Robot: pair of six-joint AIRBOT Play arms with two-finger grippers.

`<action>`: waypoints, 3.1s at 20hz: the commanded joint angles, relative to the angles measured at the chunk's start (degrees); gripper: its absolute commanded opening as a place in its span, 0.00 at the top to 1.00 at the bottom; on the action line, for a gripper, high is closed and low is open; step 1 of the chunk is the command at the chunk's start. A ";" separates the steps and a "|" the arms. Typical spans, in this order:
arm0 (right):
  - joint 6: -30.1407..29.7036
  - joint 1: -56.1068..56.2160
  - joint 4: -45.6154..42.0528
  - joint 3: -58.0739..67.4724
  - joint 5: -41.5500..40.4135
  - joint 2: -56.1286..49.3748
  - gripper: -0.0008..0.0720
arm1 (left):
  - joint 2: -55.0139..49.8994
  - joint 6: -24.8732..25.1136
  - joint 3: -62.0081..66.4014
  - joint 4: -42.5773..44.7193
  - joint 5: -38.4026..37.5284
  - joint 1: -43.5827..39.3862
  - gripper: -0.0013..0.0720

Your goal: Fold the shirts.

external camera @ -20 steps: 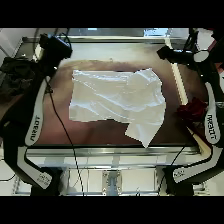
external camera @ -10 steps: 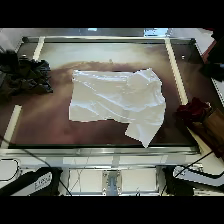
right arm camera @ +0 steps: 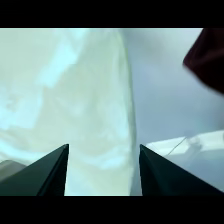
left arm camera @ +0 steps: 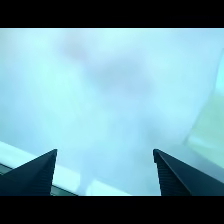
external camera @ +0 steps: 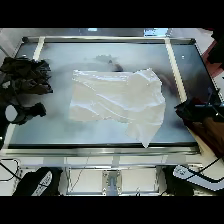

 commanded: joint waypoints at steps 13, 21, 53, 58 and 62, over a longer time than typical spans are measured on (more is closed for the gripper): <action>-2.56 7.87 7.72 -12.94 -14.40 -1.70 0.32 | 1.09 7.21 -2.86 -13.00 4.92 0.13 0.03; -2.60 8.00 9.05 -13.07 -14.10 -3.43 0.35 | 1.09 7.19 -2.86 -13.22 5.51 0.13 0.03; -16.83 13.27 25.64 -13.00 -10.05 -5.07 0.94 | -24.92 -3.43 -7.32 -45.18 22.03 -1.05 0.03; -17.90 13.27 28.85 -13.00 -9.75 -5.07 0.94 | -26.84 -3.45 -7.32 -44.89 22.40 -1.38 0.03; -18.29 13.27 30.03 -13.00 -9.62 -5.07 0.94 | -28.65 -3.45 -7.32 -45.00 22.32 -1.38 0.03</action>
